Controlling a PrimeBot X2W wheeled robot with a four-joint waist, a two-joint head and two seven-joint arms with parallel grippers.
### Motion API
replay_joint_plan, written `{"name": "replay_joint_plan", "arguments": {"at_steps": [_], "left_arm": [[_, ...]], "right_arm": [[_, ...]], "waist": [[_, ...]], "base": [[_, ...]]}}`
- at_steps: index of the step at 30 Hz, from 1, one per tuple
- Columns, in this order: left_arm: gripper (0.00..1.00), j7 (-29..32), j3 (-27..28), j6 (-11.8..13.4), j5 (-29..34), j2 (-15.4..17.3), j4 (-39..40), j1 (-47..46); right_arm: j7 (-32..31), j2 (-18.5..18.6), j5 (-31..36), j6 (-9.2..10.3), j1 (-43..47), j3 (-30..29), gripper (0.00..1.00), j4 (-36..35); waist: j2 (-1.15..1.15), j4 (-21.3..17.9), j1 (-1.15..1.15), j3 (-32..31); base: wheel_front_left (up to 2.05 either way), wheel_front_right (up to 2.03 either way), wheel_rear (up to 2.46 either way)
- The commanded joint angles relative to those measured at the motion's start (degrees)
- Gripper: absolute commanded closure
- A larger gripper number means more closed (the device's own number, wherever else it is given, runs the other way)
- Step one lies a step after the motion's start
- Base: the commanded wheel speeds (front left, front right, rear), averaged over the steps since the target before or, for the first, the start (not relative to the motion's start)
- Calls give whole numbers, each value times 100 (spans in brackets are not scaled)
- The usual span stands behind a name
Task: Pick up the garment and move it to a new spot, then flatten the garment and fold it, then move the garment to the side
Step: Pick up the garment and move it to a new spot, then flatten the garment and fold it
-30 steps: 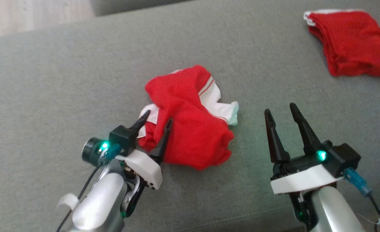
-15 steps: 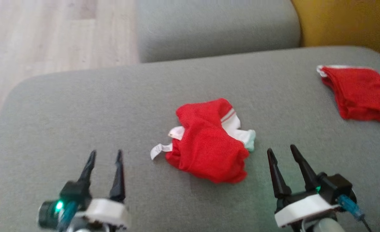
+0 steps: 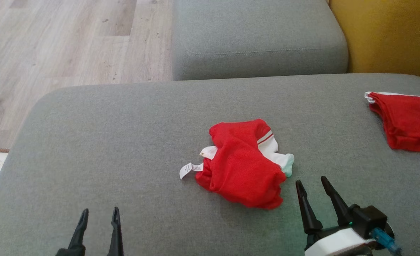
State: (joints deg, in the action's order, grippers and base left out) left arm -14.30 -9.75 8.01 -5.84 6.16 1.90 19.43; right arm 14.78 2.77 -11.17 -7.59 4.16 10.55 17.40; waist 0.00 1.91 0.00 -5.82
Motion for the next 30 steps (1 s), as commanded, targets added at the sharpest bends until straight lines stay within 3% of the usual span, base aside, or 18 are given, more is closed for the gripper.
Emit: {"name": "replay_joint_plan", "arguments": {"at_steps": [1,14,30], "left_arm": [[0,-69,264,-20,67,-86,244,-317],[0,-70,476,-263,338,-198,254,-329],[0,-70,438,-390,466,-253,180,-406]], "right_arm": [[22,11,-1,10,-186,121,0,-158],[22,10,1,10,-188,53,0,-102],[22,10,18,10,-195,58,0,-88]], "waist": [[0,26,0,-9],[0,70,0,-49],[0,99,0,0]], "base": [[0,0,0],[0,0,0],[0,0,0]]}}
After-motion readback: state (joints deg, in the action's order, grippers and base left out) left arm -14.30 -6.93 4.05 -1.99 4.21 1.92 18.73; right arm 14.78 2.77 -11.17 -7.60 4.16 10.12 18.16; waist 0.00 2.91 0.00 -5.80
